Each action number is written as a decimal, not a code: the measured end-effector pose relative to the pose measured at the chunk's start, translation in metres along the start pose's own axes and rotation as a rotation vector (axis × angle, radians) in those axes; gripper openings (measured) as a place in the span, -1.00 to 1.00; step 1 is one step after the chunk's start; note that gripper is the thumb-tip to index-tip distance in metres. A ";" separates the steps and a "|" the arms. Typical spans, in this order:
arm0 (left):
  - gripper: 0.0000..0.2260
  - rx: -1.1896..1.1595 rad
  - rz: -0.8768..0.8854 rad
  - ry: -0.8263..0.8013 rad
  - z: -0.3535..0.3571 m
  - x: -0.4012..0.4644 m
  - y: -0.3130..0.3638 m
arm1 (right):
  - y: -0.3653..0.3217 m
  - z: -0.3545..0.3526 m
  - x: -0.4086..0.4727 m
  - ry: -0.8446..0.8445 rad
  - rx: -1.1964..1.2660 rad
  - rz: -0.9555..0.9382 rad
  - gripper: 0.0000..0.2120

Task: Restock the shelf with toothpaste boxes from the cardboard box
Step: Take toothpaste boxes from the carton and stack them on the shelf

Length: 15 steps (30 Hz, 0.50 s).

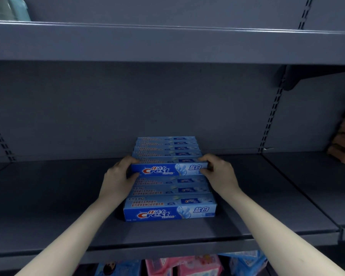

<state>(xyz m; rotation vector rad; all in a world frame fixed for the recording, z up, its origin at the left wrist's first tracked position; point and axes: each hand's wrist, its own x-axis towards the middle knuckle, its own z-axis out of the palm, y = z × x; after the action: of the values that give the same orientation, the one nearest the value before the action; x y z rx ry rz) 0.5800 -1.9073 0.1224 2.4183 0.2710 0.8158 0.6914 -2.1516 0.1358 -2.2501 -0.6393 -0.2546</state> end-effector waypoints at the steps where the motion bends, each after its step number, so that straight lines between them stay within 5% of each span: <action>1: -0.75 -0.016 -0.014 -0.005 -0.001 0.000 0.001 | -0.001 0.000 -0.001 0.002 0.002 0.008 -0.76; 15: -0.68 -0.045 -0.086 -0.060 -0.001 0.000 0.003 | -0.014 0.005 -0.001 0.005 -0.087 0.046 -0.62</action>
<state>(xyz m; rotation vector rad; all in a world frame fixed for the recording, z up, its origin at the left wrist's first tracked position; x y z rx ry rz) 0.5797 -1.9089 0.1249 2.3673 0.3271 0.7035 0.6834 -2.1401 0.1403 -2.3437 -0.5832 -0.2703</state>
